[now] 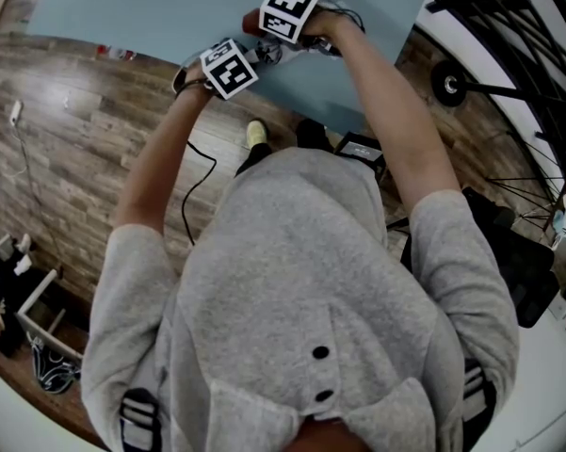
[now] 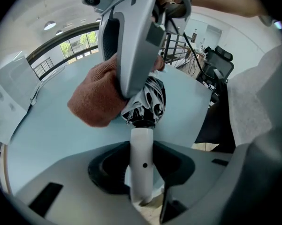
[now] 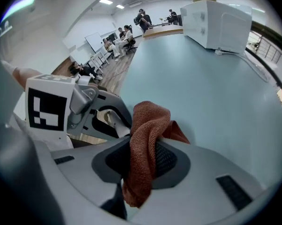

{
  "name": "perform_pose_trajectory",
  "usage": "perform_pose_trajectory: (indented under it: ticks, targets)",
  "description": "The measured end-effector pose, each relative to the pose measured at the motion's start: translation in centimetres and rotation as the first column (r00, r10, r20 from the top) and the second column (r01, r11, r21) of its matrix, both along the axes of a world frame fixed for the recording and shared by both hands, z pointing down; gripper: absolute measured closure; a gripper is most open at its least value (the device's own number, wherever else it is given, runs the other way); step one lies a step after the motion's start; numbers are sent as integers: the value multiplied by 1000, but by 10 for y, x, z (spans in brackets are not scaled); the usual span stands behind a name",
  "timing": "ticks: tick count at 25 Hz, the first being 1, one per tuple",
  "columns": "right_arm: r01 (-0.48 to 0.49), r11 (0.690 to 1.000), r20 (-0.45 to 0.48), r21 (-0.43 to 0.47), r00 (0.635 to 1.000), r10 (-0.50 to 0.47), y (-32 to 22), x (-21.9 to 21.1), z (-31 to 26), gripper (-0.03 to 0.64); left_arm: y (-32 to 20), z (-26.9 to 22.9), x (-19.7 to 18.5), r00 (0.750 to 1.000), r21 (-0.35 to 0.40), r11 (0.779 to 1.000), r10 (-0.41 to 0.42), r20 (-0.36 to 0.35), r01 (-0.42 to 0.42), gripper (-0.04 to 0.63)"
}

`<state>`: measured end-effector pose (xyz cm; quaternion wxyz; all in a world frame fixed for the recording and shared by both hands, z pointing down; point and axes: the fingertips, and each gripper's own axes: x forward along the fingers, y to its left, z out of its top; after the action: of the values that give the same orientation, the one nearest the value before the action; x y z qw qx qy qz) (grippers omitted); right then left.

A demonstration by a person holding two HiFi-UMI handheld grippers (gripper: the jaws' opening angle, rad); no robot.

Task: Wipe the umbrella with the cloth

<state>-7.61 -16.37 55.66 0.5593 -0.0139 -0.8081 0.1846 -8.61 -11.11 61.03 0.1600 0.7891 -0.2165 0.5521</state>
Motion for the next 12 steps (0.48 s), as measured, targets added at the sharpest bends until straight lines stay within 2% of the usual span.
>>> perform_pose_trajectory:
  ticks: [2, 12]
  targets:
    - [-3, 999, 27, -36, 1000, 4, 9, -9, -2, 512, -1, 0, 0, 1000, -5, 1000, -6, 1, 6, 439]
    - [-11, 998, 84, -58, 996, 16, 33, -12, -10, 512, -3, -1, -4, 1000, -9, 1000, -4, -10, 4, 437]
